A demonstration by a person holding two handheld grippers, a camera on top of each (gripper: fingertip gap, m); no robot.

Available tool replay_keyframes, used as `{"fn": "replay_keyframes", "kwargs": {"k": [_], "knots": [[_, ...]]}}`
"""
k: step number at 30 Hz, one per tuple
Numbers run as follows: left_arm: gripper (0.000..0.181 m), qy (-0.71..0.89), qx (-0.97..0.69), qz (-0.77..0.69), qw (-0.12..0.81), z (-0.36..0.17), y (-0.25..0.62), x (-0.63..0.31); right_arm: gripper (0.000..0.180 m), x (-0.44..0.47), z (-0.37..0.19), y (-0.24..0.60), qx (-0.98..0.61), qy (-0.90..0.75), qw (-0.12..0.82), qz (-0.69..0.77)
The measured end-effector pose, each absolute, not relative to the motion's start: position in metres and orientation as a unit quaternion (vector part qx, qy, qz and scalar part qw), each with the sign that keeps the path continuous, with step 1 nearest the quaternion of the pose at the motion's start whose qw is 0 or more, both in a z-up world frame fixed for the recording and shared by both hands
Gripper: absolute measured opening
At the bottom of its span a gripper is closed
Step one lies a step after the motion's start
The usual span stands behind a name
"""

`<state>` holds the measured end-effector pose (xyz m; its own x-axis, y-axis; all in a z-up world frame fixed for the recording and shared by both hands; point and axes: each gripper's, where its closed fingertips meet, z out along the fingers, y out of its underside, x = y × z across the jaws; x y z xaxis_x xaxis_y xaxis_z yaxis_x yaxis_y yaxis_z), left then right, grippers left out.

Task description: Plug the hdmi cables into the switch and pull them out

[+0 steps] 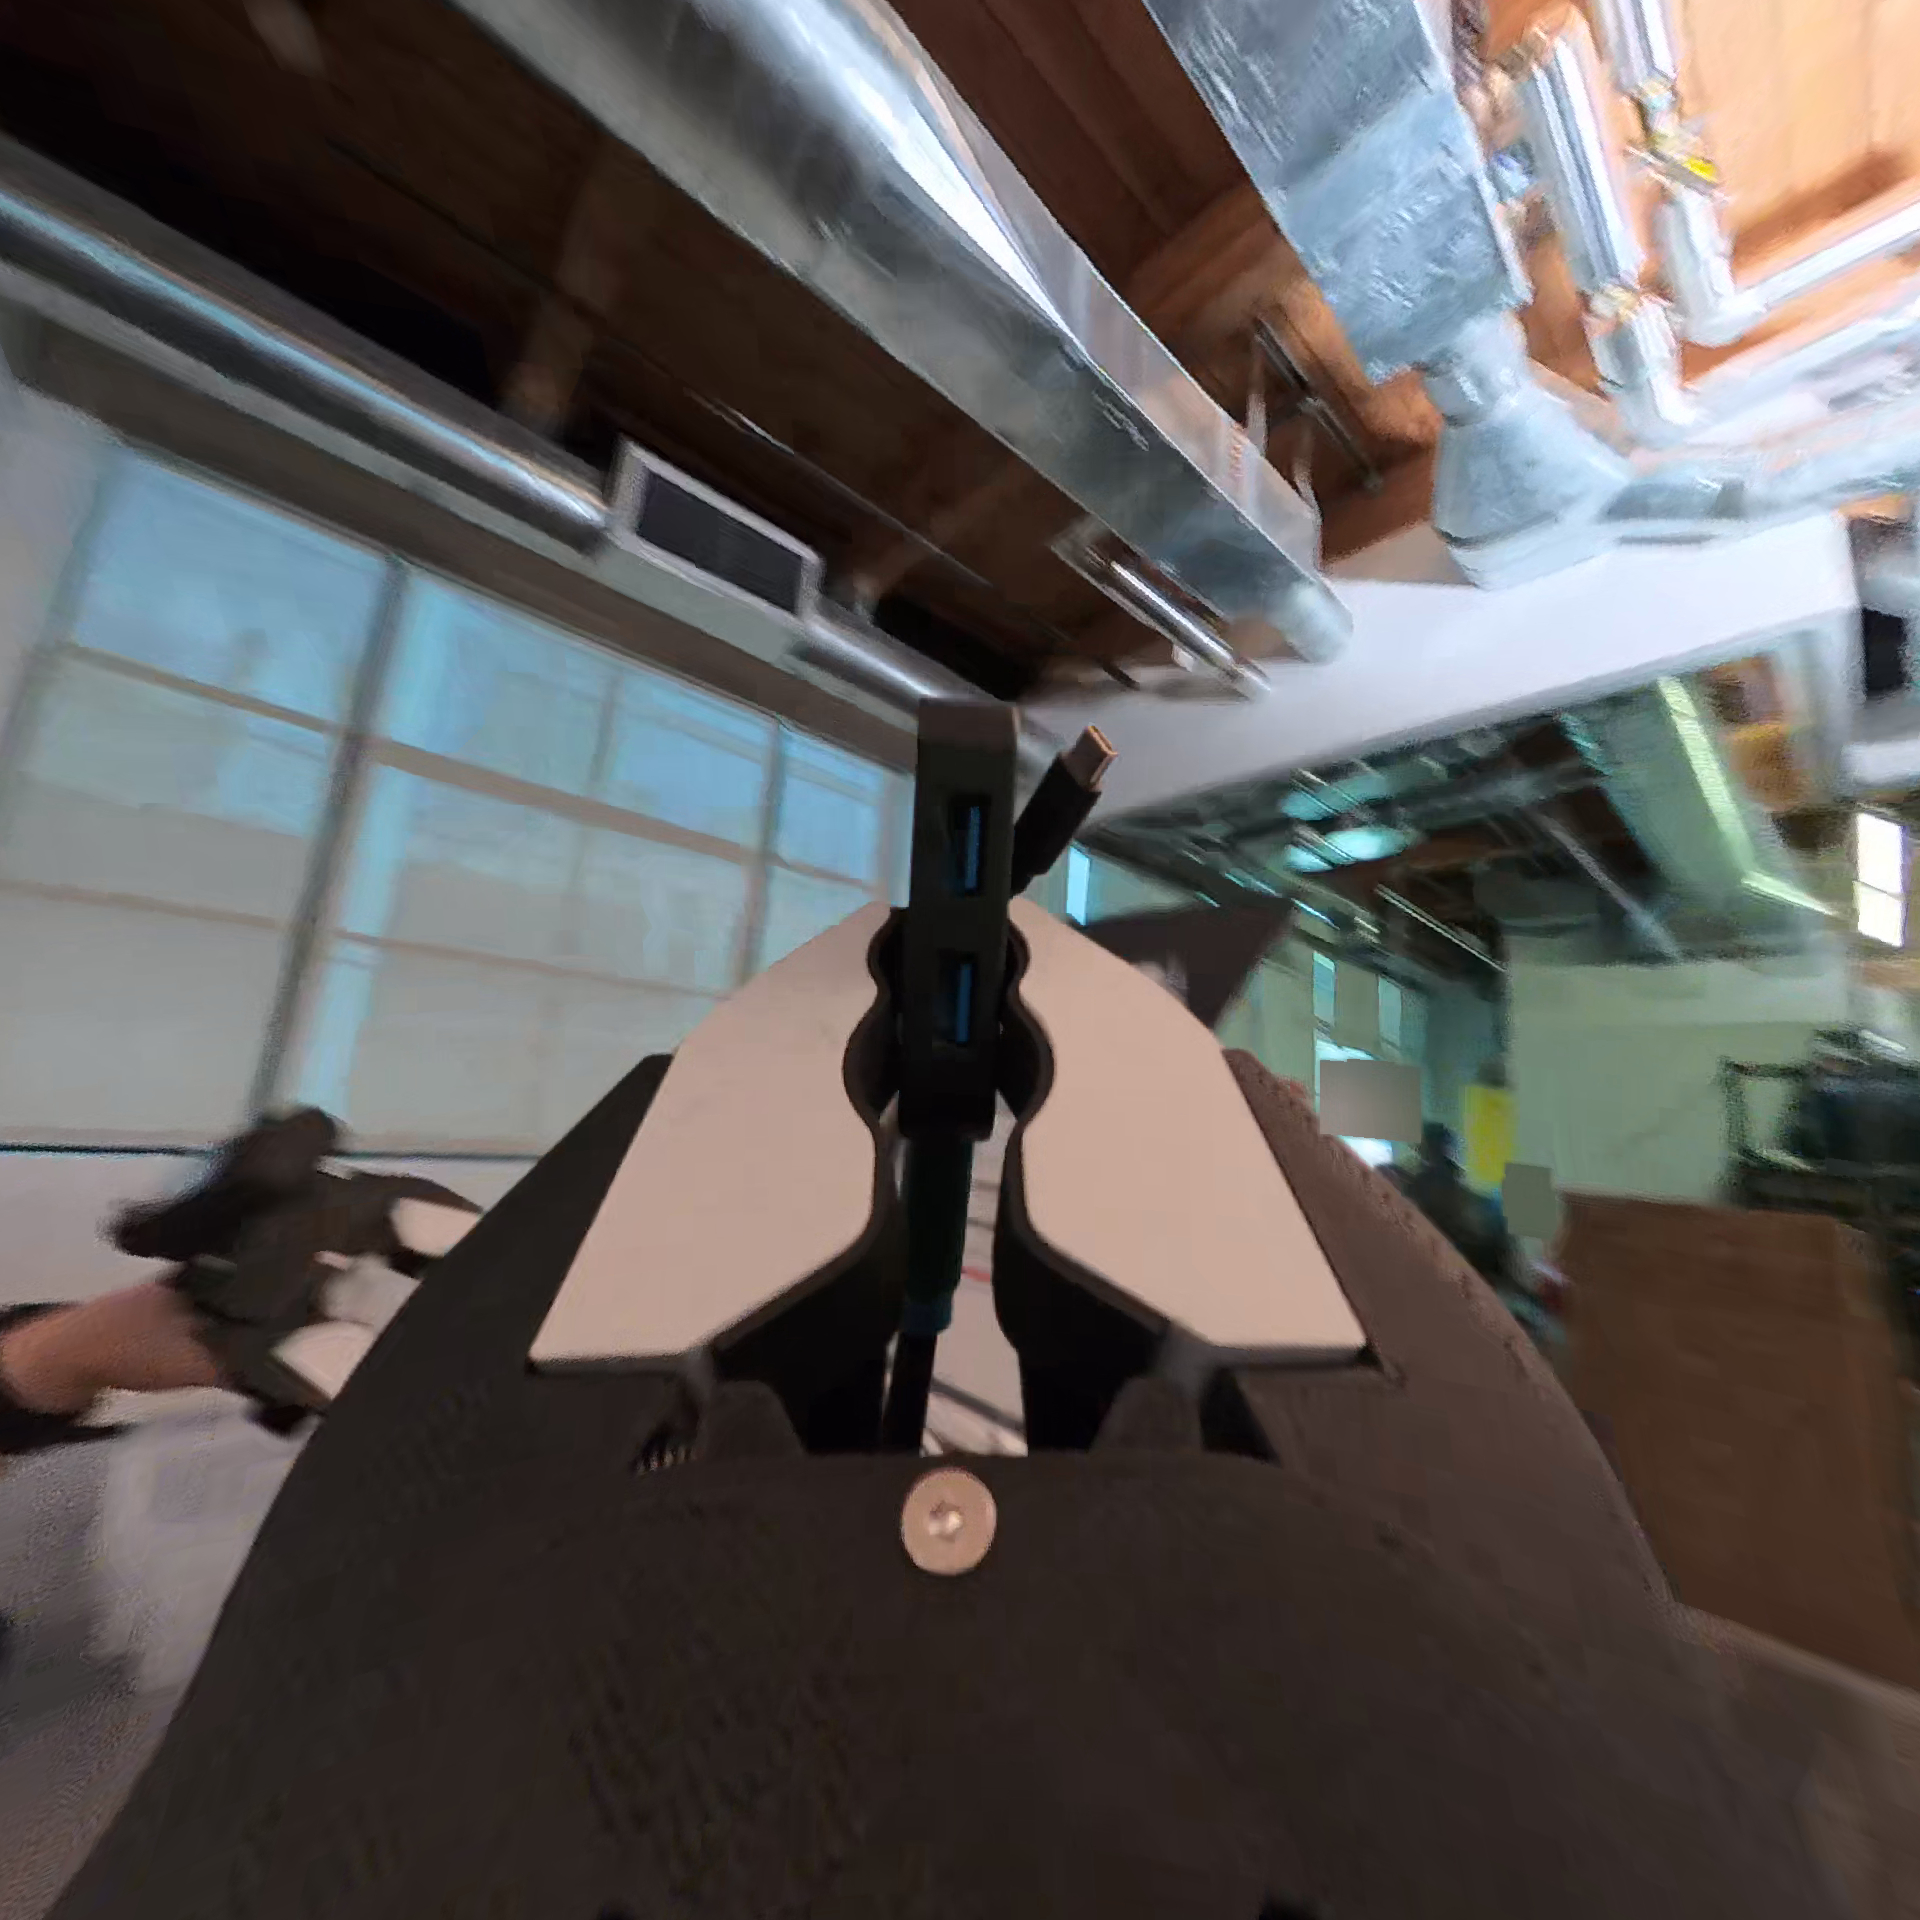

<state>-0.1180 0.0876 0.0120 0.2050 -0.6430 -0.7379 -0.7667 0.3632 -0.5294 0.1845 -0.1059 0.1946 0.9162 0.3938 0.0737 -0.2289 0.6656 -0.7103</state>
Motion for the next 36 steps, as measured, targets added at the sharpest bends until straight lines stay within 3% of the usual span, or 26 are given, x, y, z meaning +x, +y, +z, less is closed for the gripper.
{"fn": "replay_keyframes", "kwargs": {"k": [5,10,18,25,36], "knots": [[0.078,0.629,-0.556,0.058,0.540,0.015,0.083,-0.117,0.015,0.214,0.172,-0.087,-0.394,-0.048,0.906,0.148],[0.078,0.634,-0.555,0.059,0.535,0.012,0.082,-0.114,0.014,0.228,0.181,-0.118,-0.285,-0.038,0.950,0.121],[0.078,0.642,-0.549,0.064,0.531,0.009,0.077,-0.109,0.014,0.281,0.184,-0.166,-0.150,0.108,0.975,0.121],[0.078,0.653,-0.542,0.065,0.524,0.003,0.070,-0.102,0.014,0.294,0.182,-0.192,-0.097,0.150,0.983,0.033],[0.078,0.666,-0.543,0.074,0.507,-0.009,0.069,-0.097,0.014,0.252,0.154,-0.073,-0.412,0.030,0.910,-0.013]]}}
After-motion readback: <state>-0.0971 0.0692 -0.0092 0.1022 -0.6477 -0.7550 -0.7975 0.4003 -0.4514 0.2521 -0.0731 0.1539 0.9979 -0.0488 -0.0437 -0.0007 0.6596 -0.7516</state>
